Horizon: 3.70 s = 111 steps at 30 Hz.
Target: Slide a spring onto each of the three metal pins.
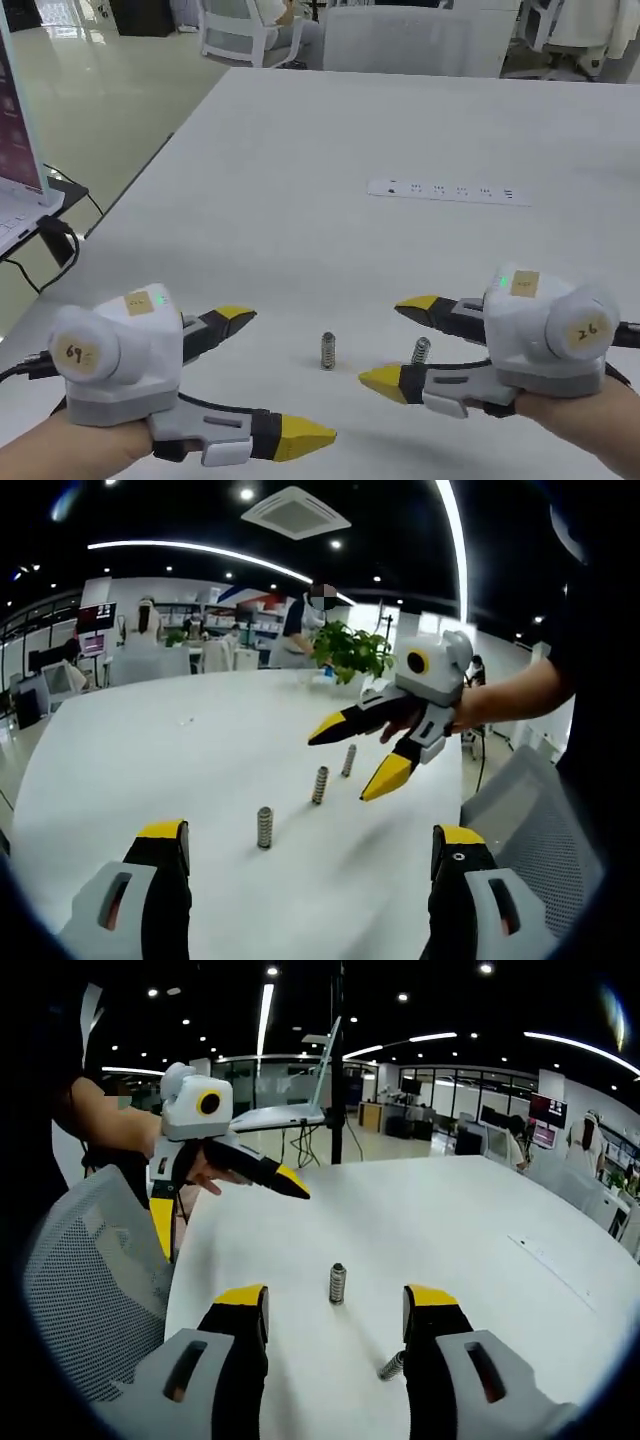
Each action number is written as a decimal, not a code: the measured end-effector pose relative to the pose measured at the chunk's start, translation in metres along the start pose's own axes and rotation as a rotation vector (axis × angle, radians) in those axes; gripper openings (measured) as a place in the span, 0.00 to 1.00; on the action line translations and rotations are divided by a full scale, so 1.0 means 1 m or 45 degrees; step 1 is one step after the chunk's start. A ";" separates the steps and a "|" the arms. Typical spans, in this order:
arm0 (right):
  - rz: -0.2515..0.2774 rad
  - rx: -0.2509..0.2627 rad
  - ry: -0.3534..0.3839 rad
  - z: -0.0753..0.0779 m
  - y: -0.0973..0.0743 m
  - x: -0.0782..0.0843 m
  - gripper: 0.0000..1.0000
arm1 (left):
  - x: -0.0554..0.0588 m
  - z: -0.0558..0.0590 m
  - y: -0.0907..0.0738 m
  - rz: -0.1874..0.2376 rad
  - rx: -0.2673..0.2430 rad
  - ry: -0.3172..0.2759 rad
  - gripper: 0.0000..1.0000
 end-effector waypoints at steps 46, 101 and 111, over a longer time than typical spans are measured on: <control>0.047 0.238 0.252 0.033 -0.120 0.071 0.99 | 0.008 0.005 -0.015 0.018 -0.043 0.026 0.98; 0.004 0.304 0.292 0.040 -0.129 0.079 0.95 | 0.008 0.005 -0.014 0.027 -0.063 -0.011 0.98; 0.013 0.324 0.320 0.039 -0.131 0.083 0.95 | 0.006 0.005 -0.004 0.036 -0.054 -0.010 0.98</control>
Point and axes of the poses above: the centre of the closed fingertips' face, and the gripper's own axes: y roughly forward along the fingers, z roughly to its right, x roughly out of its underside, the point moved 6 cm from there along -y, roughly backward along the fingers, and after that the axes turned 9 degrees about x, right-handed, at the moved point
